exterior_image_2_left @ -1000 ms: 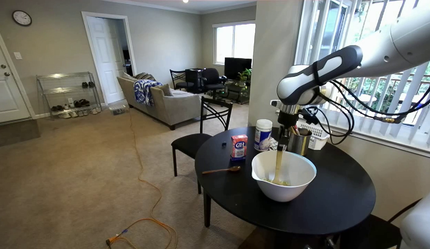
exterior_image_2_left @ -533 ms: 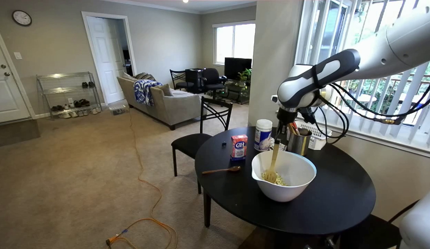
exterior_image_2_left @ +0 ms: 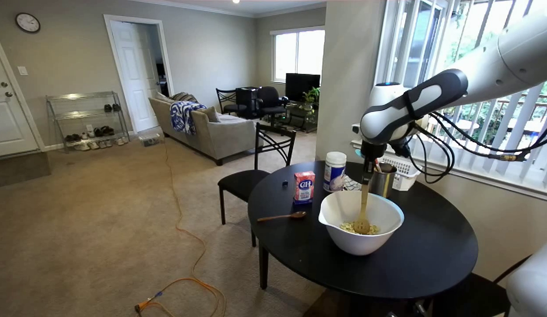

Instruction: Stir the white bowl with the wooden spoon

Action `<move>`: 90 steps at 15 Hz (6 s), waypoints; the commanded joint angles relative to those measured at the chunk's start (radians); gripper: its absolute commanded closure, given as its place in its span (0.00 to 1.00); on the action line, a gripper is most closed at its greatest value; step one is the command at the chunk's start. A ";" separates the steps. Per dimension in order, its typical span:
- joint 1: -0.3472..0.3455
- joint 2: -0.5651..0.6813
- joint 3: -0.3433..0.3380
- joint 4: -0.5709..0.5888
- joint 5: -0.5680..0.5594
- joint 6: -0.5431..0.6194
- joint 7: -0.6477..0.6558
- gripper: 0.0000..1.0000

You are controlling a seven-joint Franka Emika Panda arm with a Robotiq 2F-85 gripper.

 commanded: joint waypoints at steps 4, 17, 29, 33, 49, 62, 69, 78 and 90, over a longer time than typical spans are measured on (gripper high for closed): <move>0.014 -0.043 -0.002 -0.019 0.038 -0.132 -0.100 0.96; 0.038 -0.047 -0.012 -0.012 0.350 -0.107 -0.220 0.96; -0.008 -0.088 -0.016 -0.071 0.134 0.046 -0.047 0.96; -0.019 -0.084 -0.019 -0.055 0.015 -0.064 0.001 0.96; 0.025 -0.083 -0.040 -0.017 0.328 -0.204 -0.175 0.96; 0.024 -0.061 -0.017 -0.037 0.319 0.002 -0.130 0.96; -0.022 -0.084 -0.006 -0.069 0.010 0.054 0.115 0.96; -0.001 -0.080 -0.038 -0.049 0.001 -0.045 0.068 0.96; 0.046 -0.051 -0.025 0.001 0.231 -0.218 -0.247 0.96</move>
